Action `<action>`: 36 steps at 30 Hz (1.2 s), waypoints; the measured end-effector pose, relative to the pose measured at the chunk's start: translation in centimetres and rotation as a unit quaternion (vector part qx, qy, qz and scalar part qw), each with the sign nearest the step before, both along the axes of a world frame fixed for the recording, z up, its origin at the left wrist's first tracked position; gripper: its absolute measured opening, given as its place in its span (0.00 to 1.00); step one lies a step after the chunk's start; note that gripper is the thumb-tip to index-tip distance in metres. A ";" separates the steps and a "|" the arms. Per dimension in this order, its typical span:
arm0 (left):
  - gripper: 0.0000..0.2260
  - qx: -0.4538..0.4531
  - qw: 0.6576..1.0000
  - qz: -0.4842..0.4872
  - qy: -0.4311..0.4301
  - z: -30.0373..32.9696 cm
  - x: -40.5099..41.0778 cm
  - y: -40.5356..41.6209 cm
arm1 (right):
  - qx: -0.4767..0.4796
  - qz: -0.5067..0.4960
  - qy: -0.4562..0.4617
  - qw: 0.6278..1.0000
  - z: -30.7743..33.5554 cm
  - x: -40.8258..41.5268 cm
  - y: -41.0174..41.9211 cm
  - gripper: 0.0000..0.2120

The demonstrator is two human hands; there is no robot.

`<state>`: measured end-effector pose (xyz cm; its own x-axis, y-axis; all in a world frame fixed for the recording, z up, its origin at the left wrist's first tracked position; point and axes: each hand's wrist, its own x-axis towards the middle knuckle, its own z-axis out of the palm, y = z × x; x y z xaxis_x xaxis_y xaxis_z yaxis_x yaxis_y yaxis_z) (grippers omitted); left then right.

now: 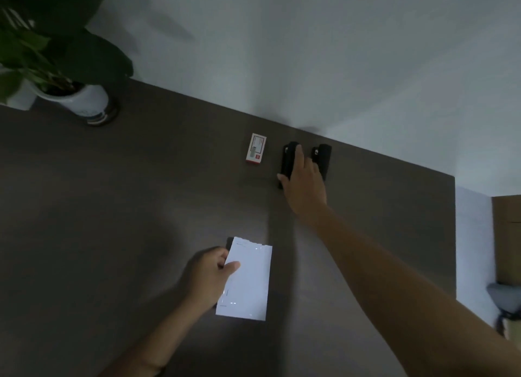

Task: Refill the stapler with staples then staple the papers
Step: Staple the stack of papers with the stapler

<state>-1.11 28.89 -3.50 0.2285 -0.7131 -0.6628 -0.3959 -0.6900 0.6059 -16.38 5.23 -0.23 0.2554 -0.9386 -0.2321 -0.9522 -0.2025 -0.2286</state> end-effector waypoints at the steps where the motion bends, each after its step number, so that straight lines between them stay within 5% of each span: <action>1: 0.11 0.001 1.000 0.001 0.003 0.1 0.1 0.1 | 0.018 -0.003 0.011 1.000 -0.2 0.2 0.2 0.37; 5: 0.10 0.005 1.000 0.008 0.011 0.2 0.5 0.1 | 0.057 -0.006 0.039 0.998 0.6 -0.6 2.2 0.42; 11: 0.09 0.004 1.000 0.010 0.018 0.1 0.5 0.0 | 0.083 0.086 0.064 0.991 2.3 -7.6 11.8 0.32; 18: 0.09 0.006 1.000 -0.013 0.017 0.1 -1.7 -0.3 | 0.129 0.122 0.081 0.981 2.7 -12.9 17.8 0.41; 23: 0.11 0.003 0.999 -0.034 -0.006 0.1 -2.8 -0.9 | 0.099 0.085 -0.044 0.990 3.1 -11.9 16.0 0.28; 27: 0.11 0.005 0.999 -0.040 -0.016 0.0 -3.2 -1.0 | 0.061 -0.073 -0.135 0.986 2.0 -9.6 13.6 0.16; 36: 0.11 0.003 0.999 -0.044 -0.017 -0.2 -3.6 -0.7 | 0.043 -0.083 -0.093 0.991 -1.6 -6.0 12.8 0.14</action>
<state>-4.74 28.22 -3.71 0.1884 -0.7268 -0.6606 -0.4750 -0.6561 0.5864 -22.42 18.06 -1.81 0.1458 -0.9498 -0.2769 -0.9104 -0.0192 -0.4133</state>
